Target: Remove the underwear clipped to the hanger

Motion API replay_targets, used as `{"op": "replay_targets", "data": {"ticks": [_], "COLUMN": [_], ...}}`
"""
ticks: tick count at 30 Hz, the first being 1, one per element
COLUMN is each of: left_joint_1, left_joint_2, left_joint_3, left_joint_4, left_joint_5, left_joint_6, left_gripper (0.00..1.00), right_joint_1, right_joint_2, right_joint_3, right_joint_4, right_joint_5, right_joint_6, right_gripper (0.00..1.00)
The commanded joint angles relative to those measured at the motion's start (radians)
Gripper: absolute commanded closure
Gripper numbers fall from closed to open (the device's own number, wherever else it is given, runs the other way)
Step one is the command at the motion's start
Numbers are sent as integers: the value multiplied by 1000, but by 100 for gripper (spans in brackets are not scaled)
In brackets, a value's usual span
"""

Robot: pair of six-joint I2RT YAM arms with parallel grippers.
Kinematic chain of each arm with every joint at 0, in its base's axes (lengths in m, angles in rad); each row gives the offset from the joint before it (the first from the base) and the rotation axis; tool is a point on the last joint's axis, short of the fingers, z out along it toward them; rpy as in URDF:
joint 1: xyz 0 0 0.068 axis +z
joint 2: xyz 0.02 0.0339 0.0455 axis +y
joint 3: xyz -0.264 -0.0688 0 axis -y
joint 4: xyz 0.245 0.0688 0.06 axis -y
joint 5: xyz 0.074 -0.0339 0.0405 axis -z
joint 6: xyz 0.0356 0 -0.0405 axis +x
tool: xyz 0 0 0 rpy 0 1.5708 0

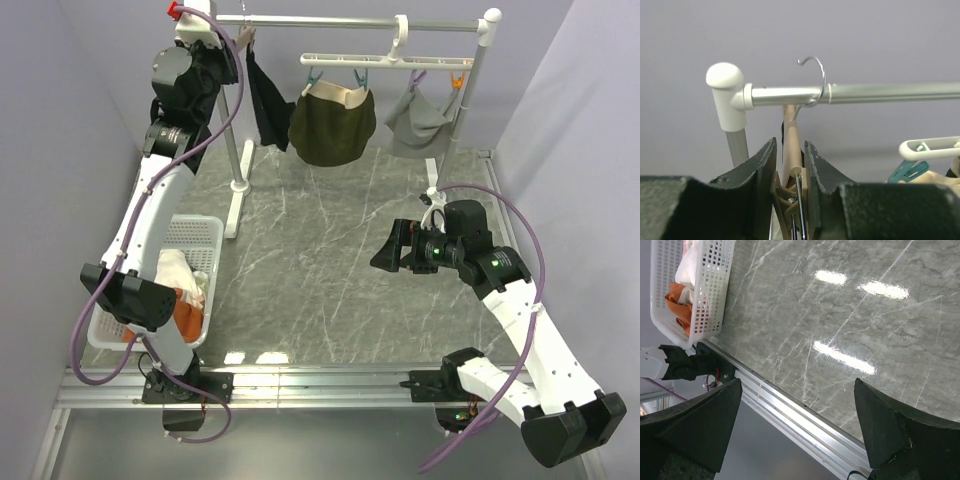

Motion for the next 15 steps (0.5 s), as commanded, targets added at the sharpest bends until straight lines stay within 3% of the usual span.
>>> {"op": "replay_targets", "data": {"ticks": [1,6,12,15], "left_joint_1": [1,1,1,1], "left_joint_2": [-83,-80,-268,-341], "left_joint_3": [23,71,-237,-319], "left_joint_4": [169,96,178,192], "left_joint_5": [-12,56,108,113], "left_joint_6": [16,-16,-72,-85], "left_gripper": [100,100,100,100], "right_joint_1": [4,6,6,4], "right_joint_2": [-1,2,-15,-14], "right_joint_3": [-6,-10,-42,-55], "right_joint_4": [46,52,72,77], "right_joint_5": [-11,-14,-18,-25], "right_joint_6": [-20,-21,-13,-15], "right_gripper": [0,0,0,0]}}
